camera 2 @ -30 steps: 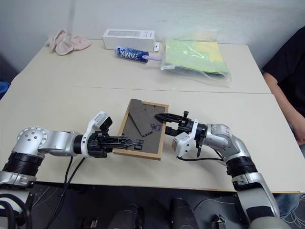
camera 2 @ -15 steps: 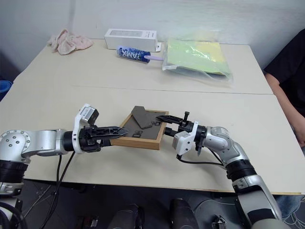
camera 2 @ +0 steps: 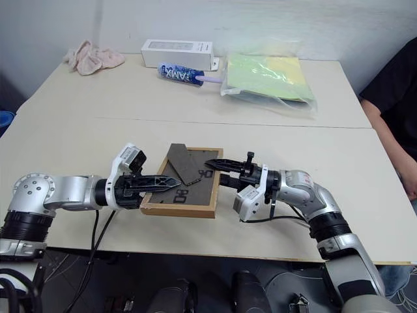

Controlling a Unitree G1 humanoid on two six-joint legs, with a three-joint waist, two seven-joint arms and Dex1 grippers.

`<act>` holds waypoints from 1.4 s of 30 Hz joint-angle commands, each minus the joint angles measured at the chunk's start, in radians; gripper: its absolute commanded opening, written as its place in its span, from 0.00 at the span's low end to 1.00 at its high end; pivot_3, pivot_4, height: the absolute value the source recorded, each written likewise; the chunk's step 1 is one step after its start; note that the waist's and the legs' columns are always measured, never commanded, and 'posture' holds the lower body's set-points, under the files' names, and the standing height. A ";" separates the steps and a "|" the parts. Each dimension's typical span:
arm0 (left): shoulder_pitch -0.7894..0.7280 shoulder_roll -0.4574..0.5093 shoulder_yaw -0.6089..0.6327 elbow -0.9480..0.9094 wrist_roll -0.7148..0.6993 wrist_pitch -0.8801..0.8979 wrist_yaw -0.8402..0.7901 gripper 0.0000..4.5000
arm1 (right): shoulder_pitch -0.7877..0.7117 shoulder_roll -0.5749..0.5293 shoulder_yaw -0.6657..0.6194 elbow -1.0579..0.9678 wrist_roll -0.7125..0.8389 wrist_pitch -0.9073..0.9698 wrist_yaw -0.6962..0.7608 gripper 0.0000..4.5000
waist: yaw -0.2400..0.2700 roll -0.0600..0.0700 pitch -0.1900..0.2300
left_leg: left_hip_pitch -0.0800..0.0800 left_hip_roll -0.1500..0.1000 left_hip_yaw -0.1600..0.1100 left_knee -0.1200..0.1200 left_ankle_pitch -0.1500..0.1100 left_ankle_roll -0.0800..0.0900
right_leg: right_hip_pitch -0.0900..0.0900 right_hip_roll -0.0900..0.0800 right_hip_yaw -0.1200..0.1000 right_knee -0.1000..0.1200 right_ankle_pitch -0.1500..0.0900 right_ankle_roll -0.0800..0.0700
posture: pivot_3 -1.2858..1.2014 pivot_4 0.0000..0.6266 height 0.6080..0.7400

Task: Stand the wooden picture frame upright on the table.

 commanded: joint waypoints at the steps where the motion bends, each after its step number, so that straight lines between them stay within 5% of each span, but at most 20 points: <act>1: -0.005 0.008 -0.006 -0.017 -0.012 0.013 -0.044 0.54 | -0.019 -0.003 -0.047 -0.032 -0.020 -0.011 -0.075 0.30 | -0.001 0.000 0.000 | 0.000 0.000 0.000 0.000 0.000 0.000 | 0.000 0.000 0.000 0.000 0.000 0.000 | 0.52 0.24 1.00; 3: -0.001 0.011 -0.008 -0.020 -0.012 0.012 -0.052 0.41 | -0.014 -0.007 -0.049 -0.031 -0.034 -0.005 -0.099 0.30 | -0.001 0.000 0.000 | 0.000 0.000 0.000 0.000 0.000 0.000 | 0.000 0.000 0.000 0.000 0.000 0.000 | 0.52 0.24 1.00; 7: 0.006 0.010 -0.002 -0.026 -0.012 0.000 -0.056 0.39 | 0.006 -0.028 0.002 -0.034 0.086 0.027 -0.050 0.30 | 0.000 0.000 0.000 | 0.000 0.000 0.000 0.000 0.000 0.000 | 0.000 0.000 0.000 0.000 0.000 0.000 | 0.52 0.24 1.00; 12: 0.033 0.016 0.036 -0.061 -0.012 -0.077 0.012 0.28 | 0.052 -0.108 0.042 -0.068 0.250 0.084 0.059 0.68 | 0.000 0.000 0.000 | 0.000 0.000 0.000 0.000 0.000 0.000 | 0.000 0.000 0.000 0.000 0.000 0.000 | 0.52 0.24 1.00; 17: 0.105 0.013 0.111 -0.212 0.324 -0.240 -0.091 0.28 | 0.206 -0.305 0.053 -0.127 0.625 0.317 0.360 0.99 | 0.007 0.000 0.000 | 0.000 0.000 -0.003 -0.001 0.000 0.001 | 0.002 -0.001 0.000 -0.003 0.000 0.000 | 0.52 0.24 1.00; 21: 0.147 -0.023 0.091 -0.286 0.605 -0.419 -0.236 0.28 | 0.276 -0.357 0.011 -0.321 0.929 0.669 0.523 0.99 | -0.001 0.002 0.001 | 0.000 0.000 -0.003 -0.001 0.000 0.001 | 0.003 -0.001 -0.001 -0.004 0.000 0.000 | 0.52 0.24 1.00; 27: 0.168 -0.100 0.064 -0.299 0.777 -0.473 -0.334 0.28 | 0.225 -0.301 0.007 -0.669 1.317 1.310 0.468 0.99 | 0.005 0.003 0.002 | 0.002 0.001 -0.002 -0.003 0.000 0.000 | 0.002 0.000 0.000 -0.002 0.000 0.000 | 0.52 0.24 1.00; 32: 0.171 -0.141 0.067 -0.325 0.830 -0.452 -0.368 0.28 | 0.134 -0.189 0.017 -0.709 1.353 1.582 0.385 0.99 | 0.011 0.003 0.002 | -0.001 0.001 -0.004 -0.002 -0.001 0.001 | 0.002 -0.001 -0.002 -0.005 0.000 0.000 | 0.52 0.24 1.00; 42: 0.171 -0.158 0.088 -0.358 0.868 -0.412 -0.403 0.28 | 0.047 -0.004 0.049 -0.621 1.177 1.719 0.391 0.99 | 0.024 0.003 0.002 | -0.013 0.000 -0.003 0.001 -0.001 0.002 | -0.011 -0.002 -0.002 -0.001 0.000 0.000 | 0.52 0.24 1.00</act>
